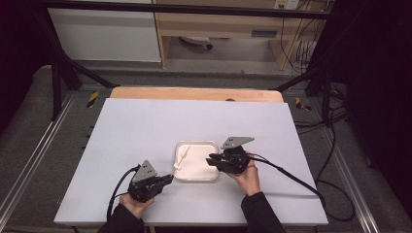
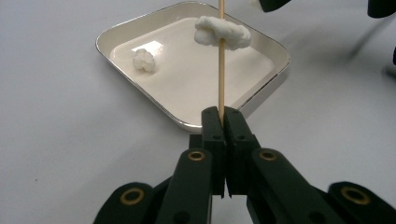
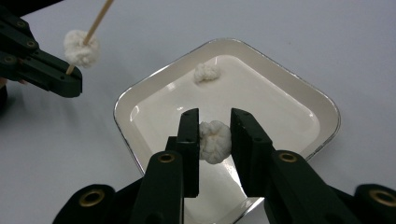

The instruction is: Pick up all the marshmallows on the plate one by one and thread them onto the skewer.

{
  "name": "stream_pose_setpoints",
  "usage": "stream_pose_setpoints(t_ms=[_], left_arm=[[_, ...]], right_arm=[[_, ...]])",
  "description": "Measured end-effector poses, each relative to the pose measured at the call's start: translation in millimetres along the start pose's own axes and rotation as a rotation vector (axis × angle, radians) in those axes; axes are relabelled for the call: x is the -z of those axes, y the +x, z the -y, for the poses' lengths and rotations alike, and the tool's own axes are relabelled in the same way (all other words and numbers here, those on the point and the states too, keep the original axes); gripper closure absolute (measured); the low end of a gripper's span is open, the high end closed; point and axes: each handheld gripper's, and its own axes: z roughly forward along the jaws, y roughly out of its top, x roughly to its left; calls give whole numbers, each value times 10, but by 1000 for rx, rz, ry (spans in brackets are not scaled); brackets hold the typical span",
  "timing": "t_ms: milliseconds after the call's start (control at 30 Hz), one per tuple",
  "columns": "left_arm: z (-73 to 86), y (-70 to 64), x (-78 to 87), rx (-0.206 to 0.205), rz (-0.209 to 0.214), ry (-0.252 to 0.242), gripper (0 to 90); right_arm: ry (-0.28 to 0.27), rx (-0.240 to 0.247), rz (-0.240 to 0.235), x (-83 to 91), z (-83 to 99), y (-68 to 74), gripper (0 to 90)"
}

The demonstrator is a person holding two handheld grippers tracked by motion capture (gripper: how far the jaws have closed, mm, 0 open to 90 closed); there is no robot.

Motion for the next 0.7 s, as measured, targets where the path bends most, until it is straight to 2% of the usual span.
stream_pose_setpoints(t_ms=[700], left_arm=[[-2, -11, 0, -3, 7, -4, 885]], right_arm=[[-187, -104, -61, 323, -223, -26, 750]])
